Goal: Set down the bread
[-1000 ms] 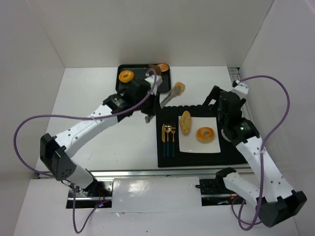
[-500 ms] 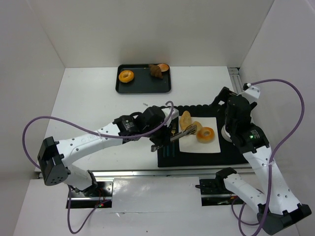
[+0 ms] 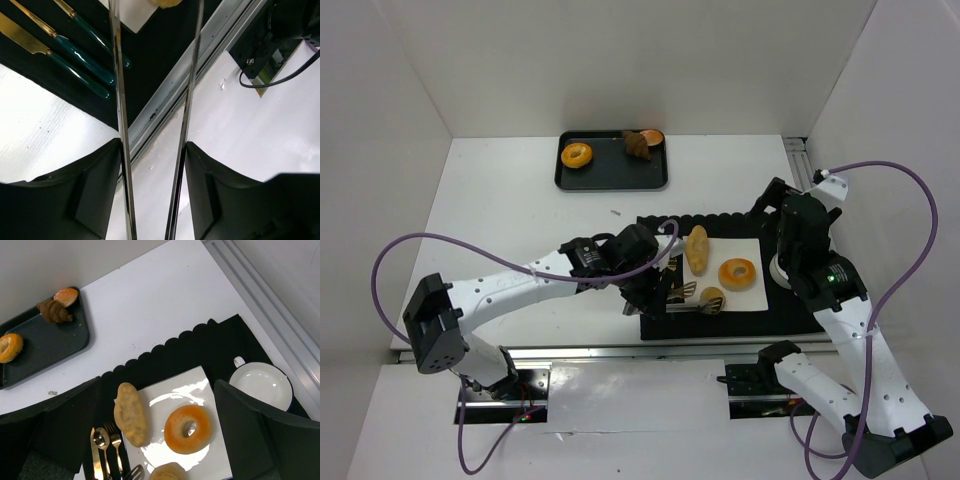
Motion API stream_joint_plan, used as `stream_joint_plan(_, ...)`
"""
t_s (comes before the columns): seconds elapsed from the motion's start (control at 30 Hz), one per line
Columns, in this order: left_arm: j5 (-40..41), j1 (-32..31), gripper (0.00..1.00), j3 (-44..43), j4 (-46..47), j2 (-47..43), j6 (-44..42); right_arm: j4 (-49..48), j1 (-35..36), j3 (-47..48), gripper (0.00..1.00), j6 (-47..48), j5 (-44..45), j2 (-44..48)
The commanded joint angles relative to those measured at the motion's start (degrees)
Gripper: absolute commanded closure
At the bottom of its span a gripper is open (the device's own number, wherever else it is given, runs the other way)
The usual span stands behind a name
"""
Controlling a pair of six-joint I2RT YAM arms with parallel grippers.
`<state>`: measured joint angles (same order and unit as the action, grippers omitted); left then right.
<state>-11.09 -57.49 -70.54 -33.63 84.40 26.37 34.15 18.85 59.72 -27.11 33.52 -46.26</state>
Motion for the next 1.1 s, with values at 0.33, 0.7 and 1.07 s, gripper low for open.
stream_joint_plan(0.33,6.9,-0.2,0.39,-9.5,-8.6,-3.9,-2.5,-0.6,-0.2,1.4,0.0,0.3,-0.6,-0.2)
stream_joint_plan(0.7,30.1,14.4,0.44,3.7,-5.1,-13.4,11.3,-1.6,-0.2,-0.7,0.0,-0.2,-4.1,-1.8)
stream_joint_plan(1.07,34.3,22.6,0.3,20.5,12.9,-8.8,16.9,-5.0,-0.2,-4.0,0.0,-1.4,-8.8,-7.3)
